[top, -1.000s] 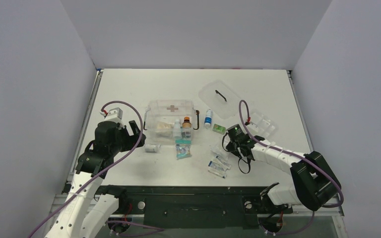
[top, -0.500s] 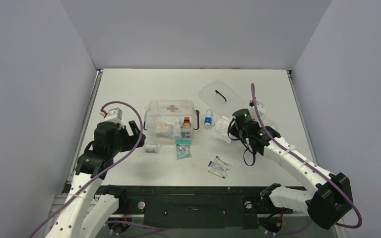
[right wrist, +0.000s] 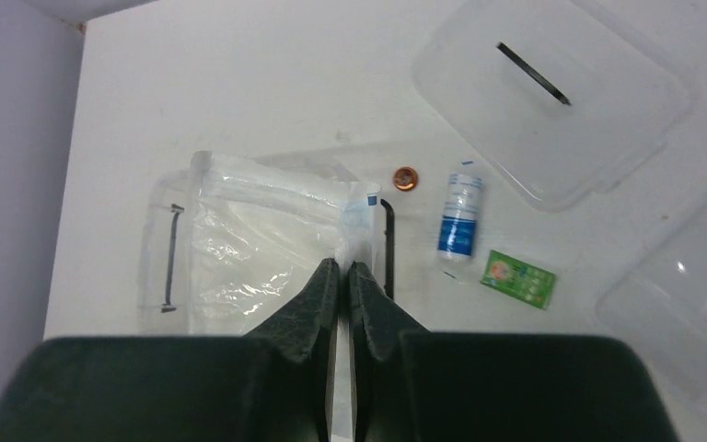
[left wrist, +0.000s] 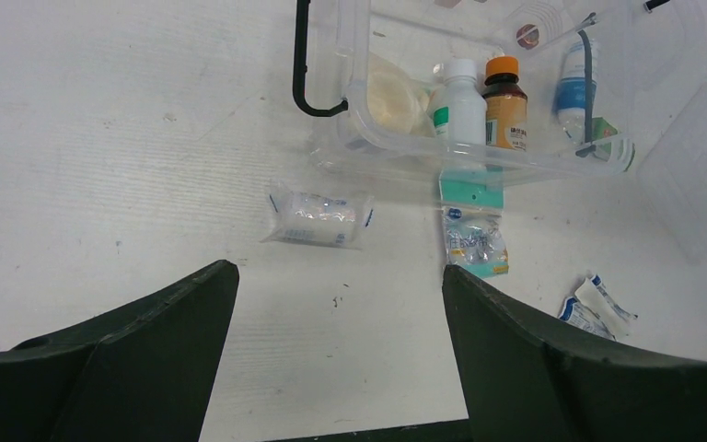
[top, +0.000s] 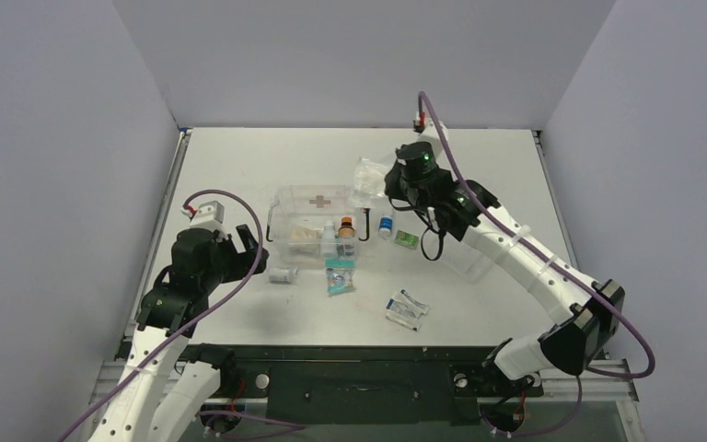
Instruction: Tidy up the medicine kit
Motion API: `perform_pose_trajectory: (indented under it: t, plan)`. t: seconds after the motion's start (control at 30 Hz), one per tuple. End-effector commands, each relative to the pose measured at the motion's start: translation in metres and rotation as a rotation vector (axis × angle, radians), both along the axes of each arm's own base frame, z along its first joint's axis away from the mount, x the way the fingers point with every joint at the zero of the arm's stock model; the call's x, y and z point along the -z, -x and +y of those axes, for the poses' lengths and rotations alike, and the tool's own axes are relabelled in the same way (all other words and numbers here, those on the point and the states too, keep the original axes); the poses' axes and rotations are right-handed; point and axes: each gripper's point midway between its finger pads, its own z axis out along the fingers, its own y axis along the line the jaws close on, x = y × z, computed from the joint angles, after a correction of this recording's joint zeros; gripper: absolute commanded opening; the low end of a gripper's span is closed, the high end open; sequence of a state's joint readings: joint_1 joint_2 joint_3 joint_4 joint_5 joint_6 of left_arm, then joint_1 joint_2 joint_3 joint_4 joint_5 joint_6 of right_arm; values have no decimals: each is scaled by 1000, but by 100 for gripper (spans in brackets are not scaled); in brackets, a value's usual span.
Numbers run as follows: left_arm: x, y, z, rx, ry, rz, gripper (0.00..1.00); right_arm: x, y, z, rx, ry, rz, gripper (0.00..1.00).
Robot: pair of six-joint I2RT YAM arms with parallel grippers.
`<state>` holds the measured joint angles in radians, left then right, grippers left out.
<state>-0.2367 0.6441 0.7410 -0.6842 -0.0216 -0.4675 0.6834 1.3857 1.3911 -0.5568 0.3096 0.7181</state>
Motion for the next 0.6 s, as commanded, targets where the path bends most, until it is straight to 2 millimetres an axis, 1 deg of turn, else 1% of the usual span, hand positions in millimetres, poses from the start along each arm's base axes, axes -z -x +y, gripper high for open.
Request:
perform_pose_trajectory:
  t: [0.0, 0.03, 0.07, 0.1, 0.13, 0.17, 0.2, 0.23, 0.27, 0.3, 0.33, 0.43, 0.57]
  plan:
    - [-15, -7, 0, -8, 5, -63, 80, -16, -9, 51, -117, 27, -19, 0]
    - [-15, -7, 0, -9, 5, -63, 80, -17, -10, 59, -131, 27, -17, 0]
    - [-15, -7, 0, -9, 5, -64, 80, -18, -14, 74, -153, 29, -15, 0]
    - [-15, -7, 1, -10, 5, -65, 80, -19, -16, 81, -162, 28, -14, 0]
    - [-16, -7, 1, -12, 4, -67, 80, -16, -19, 96, -183, 29, -5, 0]
    - [-16, -7, 2, -16, 4, -67, 80, -16, -20, 103, -192, 25, -3, 0]
    - [-17, -7, 2, -17, 5, -70, 81, -13, -23, 117, -210, 26, 4, 0]
    - [-17, -7, 3, -21, 4, -71, 81, -9, -25, 123, -218, 27, 12, 0]
    - [-17, -6, 3, -23, 4, -73, 81, -2, -28, 135, -231, 35, 26, 0]
    - [-17, -6, 4, -27, 3, -73, 81, 3, -29, 141, -234, 37, 35, 0]
    - [-19, -6, 4, -30, 4, -80, 81, 11, -32, 150, -244, 44, 49, 0]
    - [-21, -5, 5, -35, 6, -90, 81, 28, -37, 169, -248, 46, 78, 0]
    - [-22, -4, 7, -45, 6, -98, 81, 51, -39, 181, -247, 47, 125, 0]
